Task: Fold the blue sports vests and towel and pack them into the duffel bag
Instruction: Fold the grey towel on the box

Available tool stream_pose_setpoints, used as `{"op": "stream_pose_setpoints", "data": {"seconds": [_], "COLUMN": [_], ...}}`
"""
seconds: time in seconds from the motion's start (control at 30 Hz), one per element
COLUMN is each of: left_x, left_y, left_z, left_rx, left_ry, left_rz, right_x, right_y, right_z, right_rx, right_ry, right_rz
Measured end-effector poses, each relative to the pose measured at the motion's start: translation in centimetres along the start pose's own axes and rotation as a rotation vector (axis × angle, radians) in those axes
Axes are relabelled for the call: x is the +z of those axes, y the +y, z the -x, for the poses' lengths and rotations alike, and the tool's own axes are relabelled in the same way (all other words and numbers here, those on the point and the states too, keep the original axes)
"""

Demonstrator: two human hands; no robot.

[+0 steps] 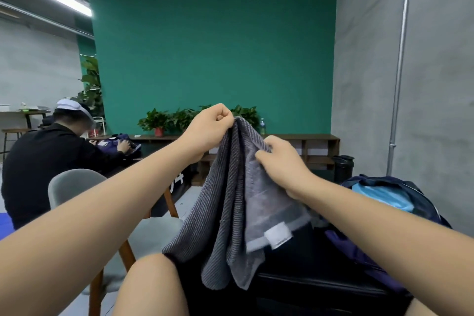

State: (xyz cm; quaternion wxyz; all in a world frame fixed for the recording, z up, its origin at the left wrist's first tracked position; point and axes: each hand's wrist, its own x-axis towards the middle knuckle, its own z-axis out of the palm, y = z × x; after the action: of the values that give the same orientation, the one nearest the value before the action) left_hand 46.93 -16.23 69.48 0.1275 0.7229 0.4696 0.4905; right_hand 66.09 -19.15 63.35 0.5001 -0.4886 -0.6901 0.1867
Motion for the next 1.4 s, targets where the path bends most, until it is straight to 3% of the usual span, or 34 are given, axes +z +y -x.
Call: {"op": "stream_pose_setpoints", "data": {"seconds": [0.23, 0.33, 0.53, 0.77, 0.93, 1.07, 1.3, 1.4], "left_x": [2.6, 3.9, 3.5, 1.0, -1.4, -3.2, -4.1, -3.4], "left_y": [0.7, 1.2, 0.1, -2.9, -5.3, -6.3, -6.9, -5.9], "left_z": [0.8, 1.3, 1.6, 0.3, -0.9, -1.6, -2.3, -2.1], "left_rx": [-0.187, -0.181, 0.071, 0.098, 0.066, 0.02, -0.243, -0.251], "left_ry": [-0.071, -0.108, -0.159, -0.081, -0.042, -0.043, -0.173, -0.147], "left_rz": [0.151, 0.195, -0.214, -0.565, -0.653, -0.513, -0.052, -0.017], "right_x": [-4.6, -5.9, -8.1, -10.4, -12.2, -13.7, -14.9, -15.3], "right_y": [-0.6, -1.4, -1.6, -1.4, -1.1, -0.3, 1.4, 1.2], "right_z": [-3.6, -4.0, -4.4, -4.9, -6.0, -6.8, -8.2, -8.6], "right_rx": [-0.093, -0.156, -0.25, -0.262, -0.216, -0.162, -0.112, -0.142], "right_ry": [0.074, 0.052, -0.005, -0.105, -0.156, -0.146, -0.078, -0.014], "right_rz": [0.235, 0.339, 0.531, 0.758, 0.9, 0.934, 0.913, 0.88]}}
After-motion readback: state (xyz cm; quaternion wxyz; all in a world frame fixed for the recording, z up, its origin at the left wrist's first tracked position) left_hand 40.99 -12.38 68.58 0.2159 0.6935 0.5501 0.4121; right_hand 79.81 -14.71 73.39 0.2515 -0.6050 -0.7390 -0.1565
